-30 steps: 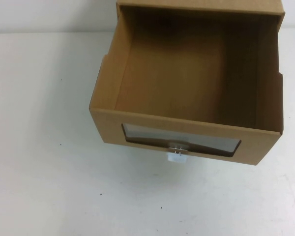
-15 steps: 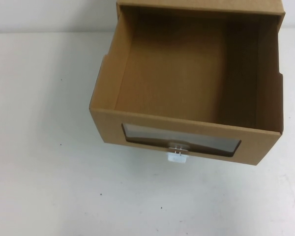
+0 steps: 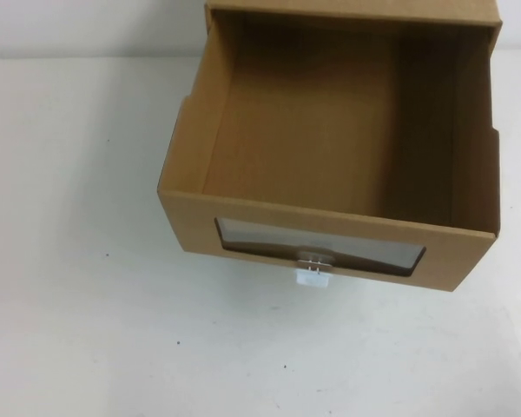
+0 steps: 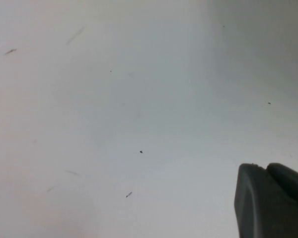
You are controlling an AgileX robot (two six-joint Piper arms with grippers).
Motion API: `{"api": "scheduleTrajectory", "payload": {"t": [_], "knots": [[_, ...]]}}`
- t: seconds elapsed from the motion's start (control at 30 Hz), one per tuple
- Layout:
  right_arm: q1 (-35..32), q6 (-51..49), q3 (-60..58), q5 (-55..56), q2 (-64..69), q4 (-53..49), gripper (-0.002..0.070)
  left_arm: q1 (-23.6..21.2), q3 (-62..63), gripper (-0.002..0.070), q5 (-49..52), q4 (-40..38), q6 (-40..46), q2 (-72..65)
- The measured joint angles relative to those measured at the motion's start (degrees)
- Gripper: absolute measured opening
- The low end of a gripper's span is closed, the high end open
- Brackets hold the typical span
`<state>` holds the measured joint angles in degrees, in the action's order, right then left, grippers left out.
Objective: Open the shoe box
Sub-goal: 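Pull the top drawer of the cardboard box fully open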
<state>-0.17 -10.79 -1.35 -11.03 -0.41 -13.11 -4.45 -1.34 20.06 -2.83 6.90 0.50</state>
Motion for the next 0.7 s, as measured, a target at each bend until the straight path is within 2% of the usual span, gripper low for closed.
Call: {"api": "scheduleTrajectory", "payload": {"t": [0.1,0.27,0.7], "knots": [[-0.2,0.6,-0.1,-0.9,0.0,2.4,-0.0019,0.0,0.0,-0.0004,0.0,0.0,0.0,0.0],[-0.4,6.3,-0.4,-8.5,0.0,6.2,-0.0019,0.0,0.0,-0.0004,0.0,0.0,0.0,0.0],[0.5,8.1,-0.4,-9.1,0.0,7.2,-0.0019,0.0,0.0,-0.0004,0.0,0.0,0.0,0.0]]}}
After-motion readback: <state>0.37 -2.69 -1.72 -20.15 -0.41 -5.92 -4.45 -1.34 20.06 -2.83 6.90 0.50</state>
